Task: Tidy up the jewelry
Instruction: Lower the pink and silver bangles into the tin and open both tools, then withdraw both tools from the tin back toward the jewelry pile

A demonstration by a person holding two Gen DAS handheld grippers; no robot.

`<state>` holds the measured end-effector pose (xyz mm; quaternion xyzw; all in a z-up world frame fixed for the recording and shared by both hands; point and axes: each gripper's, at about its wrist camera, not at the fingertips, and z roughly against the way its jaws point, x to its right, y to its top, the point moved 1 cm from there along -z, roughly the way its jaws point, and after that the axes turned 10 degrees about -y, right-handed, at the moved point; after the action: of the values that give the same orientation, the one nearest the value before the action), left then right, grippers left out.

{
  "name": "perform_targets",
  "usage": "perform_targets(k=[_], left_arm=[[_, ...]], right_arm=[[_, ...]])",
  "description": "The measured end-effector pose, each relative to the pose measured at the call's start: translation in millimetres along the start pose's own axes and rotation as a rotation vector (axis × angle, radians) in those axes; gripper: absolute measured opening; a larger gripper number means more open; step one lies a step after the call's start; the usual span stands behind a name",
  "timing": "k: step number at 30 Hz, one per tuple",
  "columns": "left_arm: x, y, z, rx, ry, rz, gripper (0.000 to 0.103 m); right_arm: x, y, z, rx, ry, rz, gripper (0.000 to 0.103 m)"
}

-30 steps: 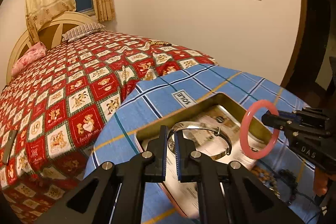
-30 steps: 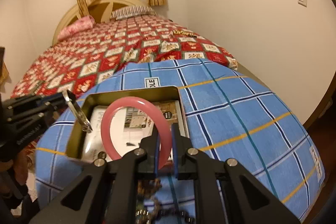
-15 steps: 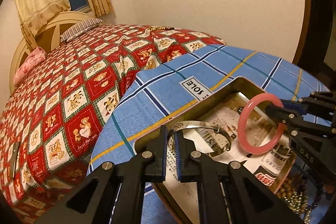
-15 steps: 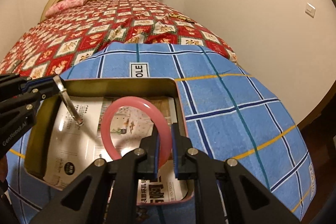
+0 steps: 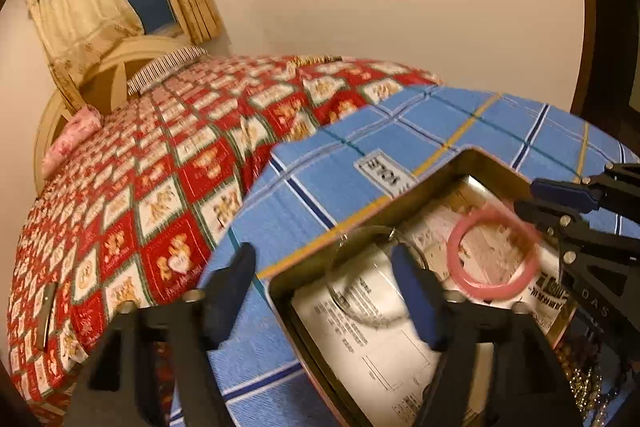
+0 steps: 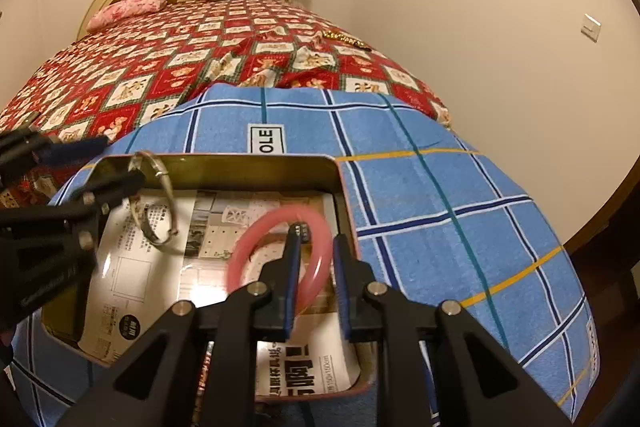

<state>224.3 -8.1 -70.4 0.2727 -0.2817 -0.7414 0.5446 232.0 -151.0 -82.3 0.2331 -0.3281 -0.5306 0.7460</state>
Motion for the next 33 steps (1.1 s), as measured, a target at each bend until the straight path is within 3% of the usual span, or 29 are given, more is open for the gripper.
perform_targets(k=[4,10,20,26,33], left_arm=[[-3,2,6,0.006,0.000,-0.002,0.072],[-10,-6,18,0.016,-0.012,0.055,0.072],[3,-29,54,0.054,0.002,0.041,0.072],[9,-58,86,0.074,-0.007,0.080,0.072],[18,-89,98,0.030,0.004,0.082,0.072]], right_arm=[[3,0,6,0.021,0.006,-0.021,0.033],[13,-8,22,0.046,0.015,-0.055,0.034],[18,-25,39,0.048,0.037,-0.090,0.034],[31,-50,56,0.033,0.038,-0.133,0.043],[38,-87,71,0.015,0.028,-0.146,0.045]])
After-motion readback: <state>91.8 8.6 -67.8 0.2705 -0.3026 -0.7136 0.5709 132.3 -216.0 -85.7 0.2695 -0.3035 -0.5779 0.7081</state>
